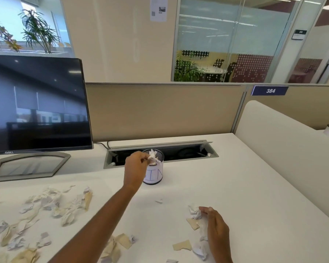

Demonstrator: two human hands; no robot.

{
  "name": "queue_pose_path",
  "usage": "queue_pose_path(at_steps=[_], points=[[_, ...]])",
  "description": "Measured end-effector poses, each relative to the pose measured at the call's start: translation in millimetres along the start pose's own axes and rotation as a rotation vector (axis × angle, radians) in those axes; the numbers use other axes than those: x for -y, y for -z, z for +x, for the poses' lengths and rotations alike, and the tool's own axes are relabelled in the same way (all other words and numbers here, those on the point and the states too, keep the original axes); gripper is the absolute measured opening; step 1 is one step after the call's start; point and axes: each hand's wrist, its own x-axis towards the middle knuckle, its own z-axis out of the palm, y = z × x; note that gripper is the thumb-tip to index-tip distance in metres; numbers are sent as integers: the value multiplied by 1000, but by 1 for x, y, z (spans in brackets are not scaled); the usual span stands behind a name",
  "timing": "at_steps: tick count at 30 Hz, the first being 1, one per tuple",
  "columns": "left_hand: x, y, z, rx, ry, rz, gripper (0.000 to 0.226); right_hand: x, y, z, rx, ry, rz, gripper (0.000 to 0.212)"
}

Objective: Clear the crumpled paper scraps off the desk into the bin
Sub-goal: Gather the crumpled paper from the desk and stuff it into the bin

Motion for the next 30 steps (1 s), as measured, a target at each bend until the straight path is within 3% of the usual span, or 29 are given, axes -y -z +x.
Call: queue_pose_path(at_steps=[5,9,15,19,24,28,30], points=[[-2,-12,38,-27,18,85,10,0,-2,2,-21,38,1,38],[8,-20,50,173,-97,414,20,-2,-2,4,-32,64,24,39],[9,-29,58,398,-84,691,17,-2,-4,4,-41,81,16,36],[14,-35,59,407,-99,669,7,0,-4,4,-58,97,2,39],[18,-34,46,293,-139,587,15,0,-3,4,-80,80,-24,40],[17,-40,11,132,-416,376,32,3,-3,3,-116,58,-23,35],[18,-49,-18,198,-512,291,33,5,-3,2,-142,53,-32,33]])
